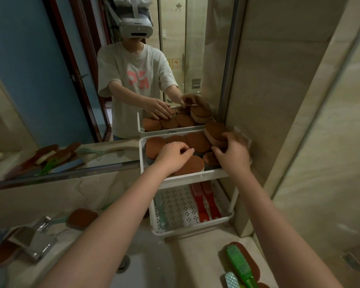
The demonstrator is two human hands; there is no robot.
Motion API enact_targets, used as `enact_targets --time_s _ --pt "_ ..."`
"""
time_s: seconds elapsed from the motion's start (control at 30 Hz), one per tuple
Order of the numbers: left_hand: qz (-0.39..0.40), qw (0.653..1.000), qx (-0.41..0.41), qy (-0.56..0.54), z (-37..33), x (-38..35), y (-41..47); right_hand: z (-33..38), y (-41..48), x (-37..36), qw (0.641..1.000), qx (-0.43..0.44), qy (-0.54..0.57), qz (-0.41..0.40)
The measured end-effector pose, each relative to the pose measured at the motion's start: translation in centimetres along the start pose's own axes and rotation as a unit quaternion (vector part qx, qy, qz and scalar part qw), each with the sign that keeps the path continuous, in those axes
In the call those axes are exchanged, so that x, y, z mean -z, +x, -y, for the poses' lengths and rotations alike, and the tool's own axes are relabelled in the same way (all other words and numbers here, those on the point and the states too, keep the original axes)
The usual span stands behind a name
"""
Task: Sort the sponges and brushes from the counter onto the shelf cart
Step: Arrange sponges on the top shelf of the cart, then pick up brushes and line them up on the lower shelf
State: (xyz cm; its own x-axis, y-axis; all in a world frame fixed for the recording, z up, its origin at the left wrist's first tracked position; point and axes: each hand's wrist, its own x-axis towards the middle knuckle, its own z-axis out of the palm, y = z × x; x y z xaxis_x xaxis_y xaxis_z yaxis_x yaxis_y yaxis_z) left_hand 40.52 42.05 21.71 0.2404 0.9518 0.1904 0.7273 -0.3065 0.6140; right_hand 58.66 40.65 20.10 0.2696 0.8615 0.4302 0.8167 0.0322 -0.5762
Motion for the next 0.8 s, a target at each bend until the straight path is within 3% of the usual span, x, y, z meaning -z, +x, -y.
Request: enact_targets --time_s 0.13,0.27,0.4,0.57,0.7,0.8 --pt "-0.112 0.993 -0.033 -0.009 -0.5 0.2 -1.4 0.9 -3.0 0.7 0.991 0.088 0.015 -0.098" --pt "-0.263 0.96 -0.08 -0.051 -0.8 -0.6 -4.9 1.4 -6.3 0.7 0.974 0.133 0.058 -0.177" --pt "-0.317 0.931 -0.137 -0.116 -0.5 -2.3 -9.2 0.9 -9.6 -0.4 0.965 0.135 0.115 -0.193" --pt "-0.266 0.935 -0.106 -0.208 1.0 -5.9 -13.8 -2.5 -13.9 -2.9 0.975 0.076 0.122 -0.171" --pt "-0.179 0.959 -0.024 -0.219 3.5 -9.3 -15.3 -7.0 -17.8 -4.9 0.996 -0.026 0.06 -0.054" --pt "-0.098 0.975 0.04 -0.194 5.7 -11.4 -15.8 -10.2 -19.8 -5.6 0.989 -0.129 -0.025 0.075"
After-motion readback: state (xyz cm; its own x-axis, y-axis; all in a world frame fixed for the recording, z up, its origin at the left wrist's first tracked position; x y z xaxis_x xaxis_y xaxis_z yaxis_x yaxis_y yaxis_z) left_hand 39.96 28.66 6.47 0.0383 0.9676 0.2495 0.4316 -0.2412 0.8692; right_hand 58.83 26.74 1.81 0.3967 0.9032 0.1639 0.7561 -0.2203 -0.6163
